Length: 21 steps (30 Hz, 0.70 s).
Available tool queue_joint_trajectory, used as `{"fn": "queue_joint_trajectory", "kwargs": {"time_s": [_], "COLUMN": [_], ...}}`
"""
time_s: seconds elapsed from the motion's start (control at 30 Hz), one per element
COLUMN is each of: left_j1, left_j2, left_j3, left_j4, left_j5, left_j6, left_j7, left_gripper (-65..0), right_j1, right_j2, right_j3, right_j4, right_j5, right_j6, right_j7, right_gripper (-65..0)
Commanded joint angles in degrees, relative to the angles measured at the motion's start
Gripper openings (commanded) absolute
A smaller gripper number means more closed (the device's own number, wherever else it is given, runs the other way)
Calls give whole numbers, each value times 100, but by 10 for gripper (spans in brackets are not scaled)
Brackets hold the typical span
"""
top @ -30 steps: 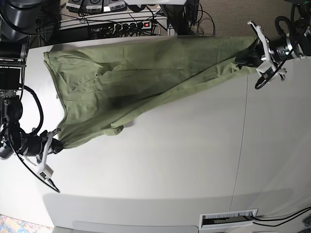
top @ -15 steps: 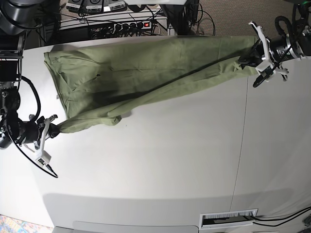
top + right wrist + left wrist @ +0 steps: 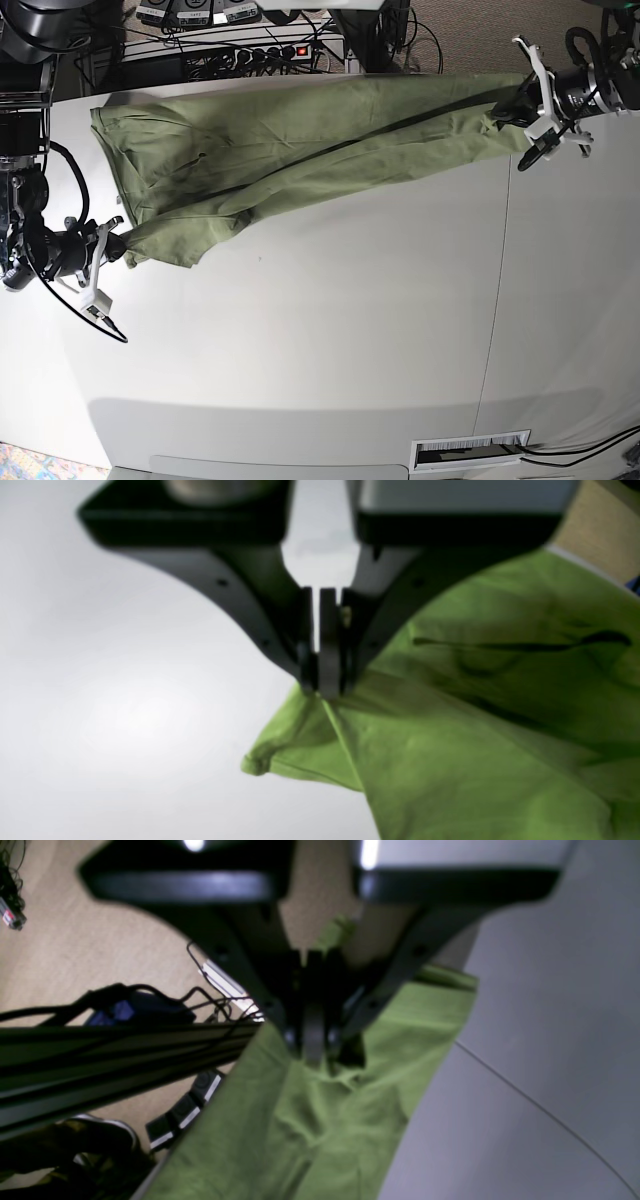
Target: Fold the T-shirt properly
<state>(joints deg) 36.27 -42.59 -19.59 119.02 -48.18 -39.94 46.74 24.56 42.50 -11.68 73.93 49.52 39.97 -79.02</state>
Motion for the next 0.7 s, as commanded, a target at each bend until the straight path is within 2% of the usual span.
{"fn": "queue_joint_trajectory", "kwargs": {"time_s": [0.0, 0.07, 0.17, 0.27, 0.47, 0.57, 0.67], "left_j1": [7, 7, 7, 7, 7, 9, 11], "left_j2": [-107, -107, -107, -107, -107, -109, -105], "left_j3": [-57, -57, -57, -57, -57, -57, -57], "left_j4": [76, 76, 76, 76, 76, 76, 76], "left_j5": [-81, -59, 72, 129, 415, 560, 599], "left_j6": [-6, -6, -6, -6, -6, -6, -6], "left_j7": [-125, -177, -177, -179, -612, -605, -498], "left_gripper": [-650, -650, -530, -435, -424, -424, -424], "right_j1": [149, 149, 149, 151, 151, 140, 85], "right_j2": [118, 116, 116, 116, 114, 90, -92], "right_j3": [59, 59, 59, 59, 59, 59, 59], "right_j4": [74, 74, 74, 74, 76, 76, 76], "right_j5": [33, 33, 37, 61, 63, 302, 382], "right_j6": [3, 3, 3, 3, 3, 3, 3], "right_j7": [63, 61, 55, 83, 101, 50, -7], "right_gripper": [-650, -650, -650, -577, -566, -566, -566]}}
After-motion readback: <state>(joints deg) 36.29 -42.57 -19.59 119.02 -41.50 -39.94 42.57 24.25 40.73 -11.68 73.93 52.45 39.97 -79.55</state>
